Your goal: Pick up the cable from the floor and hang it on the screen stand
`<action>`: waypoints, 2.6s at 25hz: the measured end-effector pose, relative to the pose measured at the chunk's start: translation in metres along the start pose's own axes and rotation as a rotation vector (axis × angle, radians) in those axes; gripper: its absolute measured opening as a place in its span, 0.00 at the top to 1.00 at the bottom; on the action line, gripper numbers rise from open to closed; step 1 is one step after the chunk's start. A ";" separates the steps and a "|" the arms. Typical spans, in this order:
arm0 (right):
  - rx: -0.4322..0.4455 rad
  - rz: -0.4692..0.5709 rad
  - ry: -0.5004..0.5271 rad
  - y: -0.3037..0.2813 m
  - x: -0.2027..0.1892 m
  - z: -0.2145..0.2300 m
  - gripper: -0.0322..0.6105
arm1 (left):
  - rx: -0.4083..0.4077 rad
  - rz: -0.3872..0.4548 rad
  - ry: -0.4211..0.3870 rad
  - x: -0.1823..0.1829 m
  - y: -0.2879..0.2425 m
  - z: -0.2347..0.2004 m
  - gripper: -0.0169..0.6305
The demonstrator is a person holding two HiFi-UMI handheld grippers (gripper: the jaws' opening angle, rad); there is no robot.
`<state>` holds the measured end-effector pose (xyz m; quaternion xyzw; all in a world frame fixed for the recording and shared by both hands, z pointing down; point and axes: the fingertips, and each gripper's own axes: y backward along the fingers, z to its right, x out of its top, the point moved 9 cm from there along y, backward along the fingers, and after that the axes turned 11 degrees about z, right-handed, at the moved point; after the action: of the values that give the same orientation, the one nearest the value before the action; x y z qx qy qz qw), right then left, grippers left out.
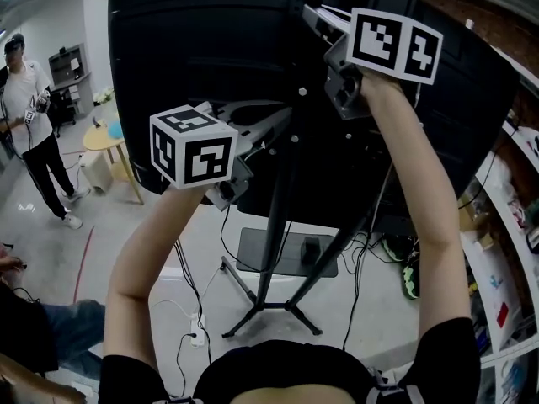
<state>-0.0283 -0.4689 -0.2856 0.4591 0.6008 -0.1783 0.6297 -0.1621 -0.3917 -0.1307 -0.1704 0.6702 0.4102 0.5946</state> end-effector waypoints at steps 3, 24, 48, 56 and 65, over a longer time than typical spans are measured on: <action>0.006 -0.011 0.020 -0.015 0.004 -0.005 0.85 | -0.001 0.008 0.002 0.002 0.001 -0.002 0.96; 0.078 -0.038 0.281 -0.021 -0.016 -0.075 0.85 | 0.045 -0.001 0.033 -0.027 0.048 -0.015 0.96; -0.200 -0.153 0.254 -0.009 -0.094 -0.129 0.85 | -0.009 -0.031 0.069 -0.041 0.110 -0.004 0.96; -0.265 -0.159 0.313 0.003 -0.136 -0.124 0.85 | 0.005 -0.038 0.067 -0.052 0.126 -0.001 0.96; -0.278 -0.007 0.386 0.025 -0.139 -0.134 0.82 | 0.038 -0.037 0.051 -0.068 0.131 0.005 0.96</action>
<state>-0.1187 -0.3952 -0.1291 0.3916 0.7304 -0.0049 0.5596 -0.2362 -0.3262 -0.0211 -0.1820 0.6896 0.3820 0.5877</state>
